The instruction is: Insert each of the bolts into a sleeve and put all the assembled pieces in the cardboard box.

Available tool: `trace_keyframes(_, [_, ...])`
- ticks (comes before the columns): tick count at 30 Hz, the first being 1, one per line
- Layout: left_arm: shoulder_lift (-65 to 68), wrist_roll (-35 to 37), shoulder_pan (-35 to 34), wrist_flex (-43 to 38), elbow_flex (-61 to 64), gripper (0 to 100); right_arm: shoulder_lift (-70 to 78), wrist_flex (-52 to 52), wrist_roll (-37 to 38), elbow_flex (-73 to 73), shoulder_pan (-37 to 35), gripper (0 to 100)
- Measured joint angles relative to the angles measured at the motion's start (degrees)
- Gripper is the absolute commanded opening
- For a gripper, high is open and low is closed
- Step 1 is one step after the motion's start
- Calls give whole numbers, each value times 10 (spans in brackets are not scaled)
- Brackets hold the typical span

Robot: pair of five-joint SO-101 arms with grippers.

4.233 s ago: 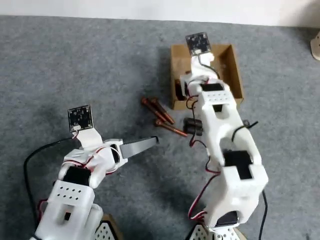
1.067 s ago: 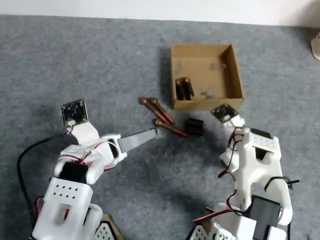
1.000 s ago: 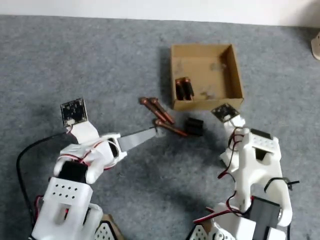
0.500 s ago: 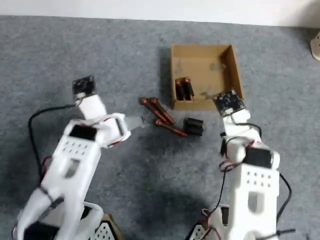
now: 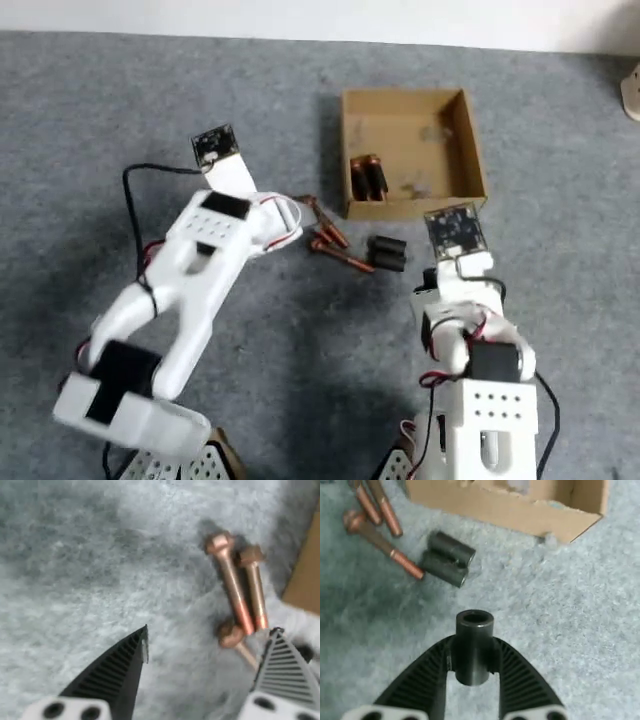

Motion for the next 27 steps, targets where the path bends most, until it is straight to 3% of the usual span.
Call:
trace_keyframes(8, [120,129,-1,0,-94,341,-133,-64,-24,112,21,5])
trace_keyframes(17, [227,137,3,2,-174,341,-261,-75,-24,173,23,5])
trace_keyframes(27, [260,137,1,4,-198,331,-280,-76,-24,186,24,5])
